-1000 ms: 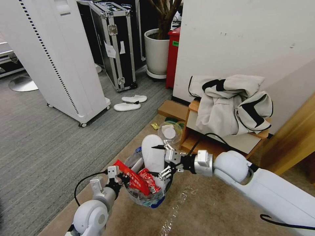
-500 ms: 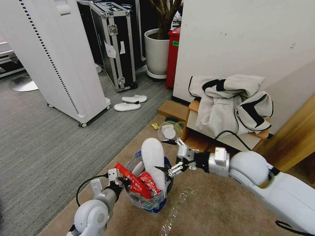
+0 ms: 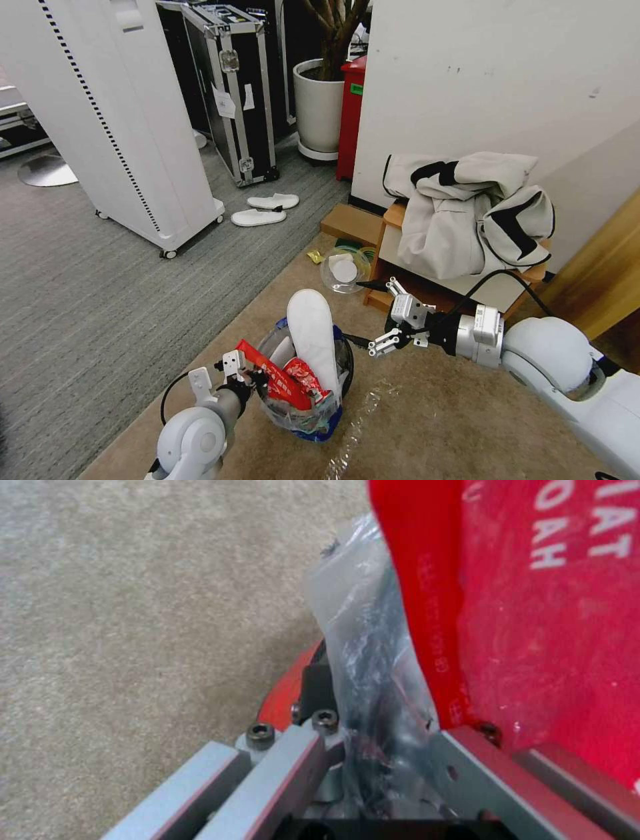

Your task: Pick up the trash bin and place the garbage on the floor into it.

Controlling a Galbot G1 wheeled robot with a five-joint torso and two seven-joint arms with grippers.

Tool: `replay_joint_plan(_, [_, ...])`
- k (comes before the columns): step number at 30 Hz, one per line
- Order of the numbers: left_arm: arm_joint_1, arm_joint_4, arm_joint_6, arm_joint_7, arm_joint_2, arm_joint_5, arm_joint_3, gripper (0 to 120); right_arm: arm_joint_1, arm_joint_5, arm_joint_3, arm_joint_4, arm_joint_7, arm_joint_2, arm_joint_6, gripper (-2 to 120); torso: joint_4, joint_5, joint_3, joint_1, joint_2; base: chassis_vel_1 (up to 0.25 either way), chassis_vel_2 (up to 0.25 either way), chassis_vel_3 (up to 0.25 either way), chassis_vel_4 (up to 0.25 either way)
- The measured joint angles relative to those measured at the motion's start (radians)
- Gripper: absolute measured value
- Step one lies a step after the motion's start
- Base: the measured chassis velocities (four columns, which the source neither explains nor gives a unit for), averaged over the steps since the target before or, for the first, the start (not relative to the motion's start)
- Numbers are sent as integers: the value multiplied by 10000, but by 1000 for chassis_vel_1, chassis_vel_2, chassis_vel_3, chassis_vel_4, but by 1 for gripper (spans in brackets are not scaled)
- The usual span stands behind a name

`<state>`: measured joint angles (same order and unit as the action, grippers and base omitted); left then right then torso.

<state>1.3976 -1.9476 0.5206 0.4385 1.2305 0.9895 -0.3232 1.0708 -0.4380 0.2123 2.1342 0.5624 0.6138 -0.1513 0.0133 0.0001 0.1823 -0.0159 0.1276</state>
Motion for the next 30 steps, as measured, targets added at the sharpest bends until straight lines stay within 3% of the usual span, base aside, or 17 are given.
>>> replay_joint_plan(10, [-216, 356, -20, 689, 89, 118, -47, 1, 133, 263, -43, -288, 191, 244, 137, 100, 2, -1, 0, 0, 0, 0, 0, 0, 0])
replay_joint_plan(30, [-448, 627, 18, 652, 30, 346, -57, 1, -115, 332, -301, -726, 263, 488, 171, 100, 1, 1, 0, 0, 1, 0, 0, 0, 0])
